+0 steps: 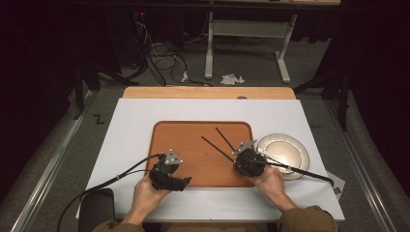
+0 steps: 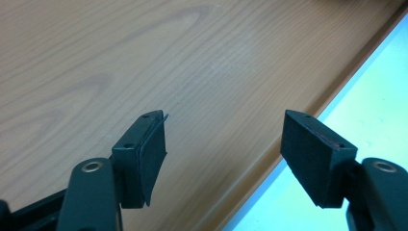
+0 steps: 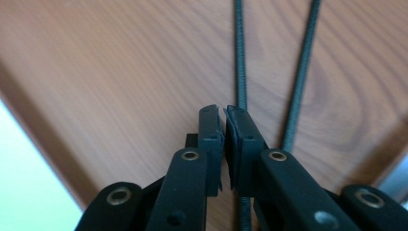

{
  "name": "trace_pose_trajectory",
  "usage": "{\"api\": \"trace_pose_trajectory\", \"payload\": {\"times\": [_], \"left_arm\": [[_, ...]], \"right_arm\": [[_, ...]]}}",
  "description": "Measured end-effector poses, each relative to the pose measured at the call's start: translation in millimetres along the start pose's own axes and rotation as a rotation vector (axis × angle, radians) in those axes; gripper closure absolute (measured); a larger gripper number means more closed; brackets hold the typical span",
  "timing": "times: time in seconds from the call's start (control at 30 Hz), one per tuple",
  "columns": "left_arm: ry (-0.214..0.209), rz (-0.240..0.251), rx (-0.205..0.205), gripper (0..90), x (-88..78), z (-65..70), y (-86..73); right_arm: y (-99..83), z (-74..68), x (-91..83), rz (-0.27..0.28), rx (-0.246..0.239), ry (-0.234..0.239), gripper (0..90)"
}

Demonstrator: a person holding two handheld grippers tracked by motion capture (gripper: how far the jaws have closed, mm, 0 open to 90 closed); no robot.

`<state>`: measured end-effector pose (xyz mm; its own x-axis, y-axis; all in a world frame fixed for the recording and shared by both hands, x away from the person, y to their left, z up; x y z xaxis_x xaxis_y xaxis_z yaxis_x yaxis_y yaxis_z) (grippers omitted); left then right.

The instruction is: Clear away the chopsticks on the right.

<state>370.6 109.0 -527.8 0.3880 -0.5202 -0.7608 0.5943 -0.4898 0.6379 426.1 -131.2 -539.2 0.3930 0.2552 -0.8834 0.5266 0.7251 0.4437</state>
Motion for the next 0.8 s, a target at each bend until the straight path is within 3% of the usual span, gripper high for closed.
{"api": "trace_pose_trajectory", "payload": {"times": [0.37, 0.63, 0.8], "left_arm": [[0.001, 0.004, -0.001, 32.6, -0.7, 0.1, 0.1], [0.010, 0.012, 0.001, 32.6, -2.2, -0.8, 0.8], [0.009, 0.013, -0.002, 32.6, -2.1, -1.1, 1.1]], "right_arm": [[1.2, 9.1, 1.8, -0.006, 0.041, -0.028, 85.3], [1.1, 10.5, 1.7, -0.006, 0.036, -0.040, 82.8], [3.9, 8.9, -4.7, 0.044, 0.022, -0.044, 80.3]]}}
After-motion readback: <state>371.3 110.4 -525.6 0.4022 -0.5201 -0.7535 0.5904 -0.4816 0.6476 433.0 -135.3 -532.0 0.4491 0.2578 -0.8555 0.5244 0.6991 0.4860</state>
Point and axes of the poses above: each handheld gripper's, and its own axes: x roughly forward along the jaws, y roughly out of its top, z roughly to its right, the point moved 6 cm from there along x, roughly forward along the jaws, and after that the axes turned 3 degrees about -y, right-handed, at the moved point
